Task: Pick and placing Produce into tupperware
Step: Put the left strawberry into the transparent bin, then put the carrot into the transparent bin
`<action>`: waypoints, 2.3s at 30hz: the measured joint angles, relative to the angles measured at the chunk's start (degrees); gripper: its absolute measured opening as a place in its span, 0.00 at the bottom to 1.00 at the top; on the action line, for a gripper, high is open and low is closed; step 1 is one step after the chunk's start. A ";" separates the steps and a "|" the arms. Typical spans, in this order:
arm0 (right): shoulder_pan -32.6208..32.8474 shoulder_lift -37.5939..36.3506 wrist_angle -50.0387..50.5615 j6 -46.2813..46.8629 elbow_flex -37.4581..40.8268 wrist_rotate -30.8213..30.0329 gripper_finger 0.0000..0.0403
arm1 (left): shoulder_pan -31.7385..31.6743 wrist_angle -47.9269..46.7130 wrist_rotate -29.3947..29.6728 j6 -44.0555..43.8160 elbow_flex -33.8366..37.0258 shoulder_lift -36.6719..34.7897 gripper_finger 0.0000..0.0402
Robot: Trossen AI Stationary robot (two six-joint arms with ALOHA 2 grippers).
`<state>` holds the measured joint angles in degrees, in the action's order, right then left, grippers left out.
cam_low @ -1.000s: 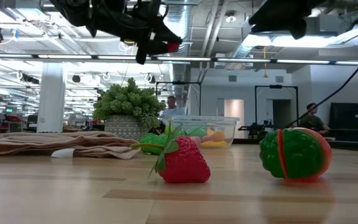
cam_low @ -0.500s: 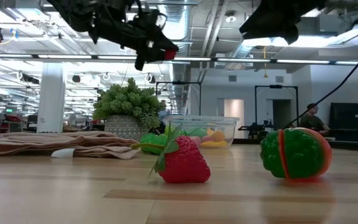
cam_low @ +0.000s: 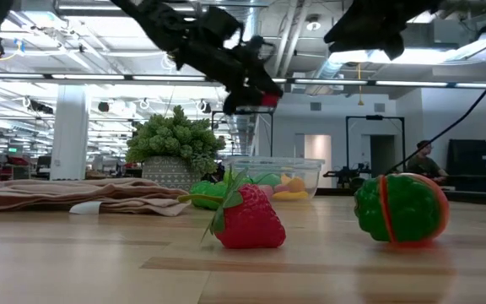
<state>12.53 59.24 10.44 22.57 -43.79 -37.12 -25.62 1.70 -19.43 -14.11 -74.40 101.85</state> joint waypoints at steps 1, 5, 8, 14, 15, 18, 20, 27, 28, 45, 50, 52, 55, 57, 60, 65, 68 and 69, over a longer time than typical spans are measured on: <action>0.40 0.00 0.00 0.00 0.00 0.02 0.29 | -0.16 -2.80 -0.27 0.35 -1.89 1.29 0.37; 1.89 0.00 0.22 0.00 0.00 0.02 0.29 | -0.52 -12.31 -1.59 1.51 -9.83 6.65 0.37; 2.54 0.00 0.97 -0.01 0.00 0.03 0.29 | -0.56 -18.18 -2.32 2.64 -15.17 10.86 0.37; 3.51 0.00 1.51 0.00 0.00 0.02 0.29 | -0.29 -27.35 -4.05 3.30 -24.14 17.93 0.37; 3.72 0.00 1.51 0.02 0.00 0.02 0.29 | -0.29 -28.49 -4.03 3.64 -25.35 18.87 0.37; 4.51 0.00 1.53 0.02 0.00 0.02 0.29 | -0.37 -32.11 -3.89 4.76 -27.70 20.25 0.37; 4.75 0.00 1.53 0.02 0.00 0.02 0.29 | -0.58 -33.32 -3.27 5.85 -27.91 20.28 0.37; 4.70 0.00 1.55 0.00 0.00 0.02 0.29 | -0.97 -33.99 -2.87 6.76 -27.93 20.28 0.37; 4.70 0.00 1.54 0.00 0.00 0.02 0.29 | -0.97 -34.59 -3.03 6.91 -27.93 20.28 0.37; 4.70 0.00 1.53 0.00 0.00 0.02 0.29 | -1.08 -35.80 -4.84 7.91 -28.42 20.28 0.47; 4.68 0.00 1.56 -0.04 0.00 0.02 0.29 | -0.93 -38.58 -13.24 7.99 -32.09 20.26 0.47; 4.68 0.00 1.85 -0.04 0.00 0.02 0.29 | -0.59 -41.05 -16.20 9.19 -34.41 20.26 0.47; 4.70 0.00 2.81 -0.05 0.00 0.02 0.29 | 0.48 -43.58 -17.38 11.81 -37.40 19.86 0.47; 4.70 0.00 2.93 -0.04 0.00 0.02 0.29 | 1.46 -44.69 -16.37 13.51 -38.79 19.47 0.47; 4.69 0.00 2.99 -0.04 0.00 0.02 0.29 | 3.22 -44.89 -13.11 15.26 -39.38 17.95 0.47; 4.70 0.00 4.38 -0.04 0.00 0.02 0.29 | 6.15 -47.78 -7.04 19.05 -39.45 15.24 0.47; 4.70 0.00 4.69 -0.04 0.00 0.04 0.29 | 7.40 -50.64 -5.69 20.50 -39.45 13.91 0.47; 4.70 0.00 4.97 -0.05 -0.02 0.02 0.29 | 7.73 -51.34 -5.57 20.74 -39.45 13.43 0.47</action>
<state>17.23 59.24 15.41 22.52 -43.81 -37.10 -17.89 -49.64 -25.01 6.63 -113.84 115.28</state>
